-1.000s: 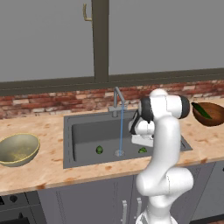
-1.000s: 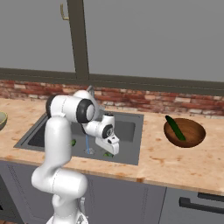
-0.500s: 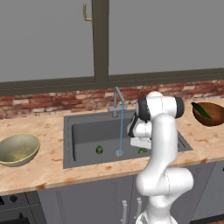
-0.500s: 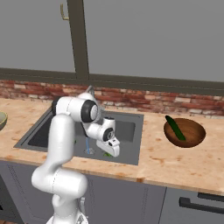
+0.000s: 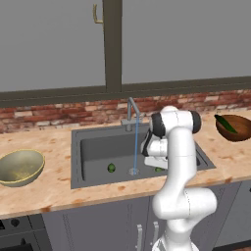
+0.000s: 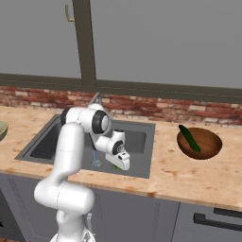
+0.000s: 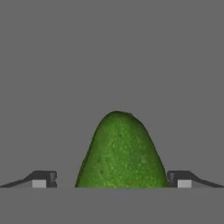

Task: Pick the avocados from the sink and place them in one bowl. Place the cucumber in the other bowl. Then turn off the sink faucet.

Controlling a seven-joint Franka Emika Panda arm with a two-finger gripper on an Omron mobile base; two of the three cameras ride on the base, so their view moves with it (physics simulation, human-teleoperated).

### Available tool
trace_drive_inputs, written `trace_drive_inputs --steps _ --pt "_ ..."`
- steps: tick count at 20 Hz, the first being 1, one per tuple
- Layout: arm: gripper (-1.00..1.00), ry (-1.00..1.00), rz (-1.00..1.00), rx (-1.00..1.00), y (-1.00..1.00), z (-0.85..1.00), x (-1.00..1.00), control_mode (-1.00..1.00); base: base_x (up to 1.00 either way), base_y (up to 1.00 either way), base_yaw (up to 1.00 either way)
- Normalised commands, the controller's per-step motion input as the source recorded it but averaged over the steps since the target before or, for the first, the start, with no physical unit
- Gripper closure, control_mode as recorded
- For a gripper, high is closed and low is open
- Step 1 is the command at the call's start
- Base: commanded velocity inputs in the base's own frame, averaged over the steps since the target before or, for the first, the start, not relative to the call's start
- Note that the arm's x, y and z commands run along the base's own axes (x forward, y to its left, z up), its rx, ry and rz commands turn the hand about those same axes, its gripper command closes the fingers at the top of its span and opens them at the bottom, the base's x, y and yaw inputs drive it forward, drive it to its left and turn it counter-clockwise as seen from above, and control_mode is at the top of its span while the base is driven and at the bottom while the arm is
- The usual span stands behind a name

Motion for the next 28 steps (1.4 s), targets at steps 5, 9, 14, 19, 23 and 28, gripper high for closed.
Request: trace_drive_inputs --steps 5,9,14,19,23,28 --pt "-1.0 0.0 0.0 0.0 0.0 -0.27 0.21 -1.0 0.0 0.0 0.0" --pt "-1.0 0.0 0.0 -0.01 0.0 -0.22 0.08 -1.0 0.0 0.0 0.0" --pt "1.0 -0.01 0.0 -0.01 0.0 -0.17 0.01 -1.0 0.0 0.0 0.0" --pt "1.0 -0.04 0.0 0.0 -0.08 -0.15 0.0 -1.0 0.0 0.0 0.0" --pt "1.0 -0.12 0.0 0.01 -0.16 -0.01 -0.01 -1.0 0.0 0.0 0.0" --pt "1.0 -0.26 -0.03 0.01 -0.09 0.31 -0.09 -1.0 0.0 0.0 0.0"
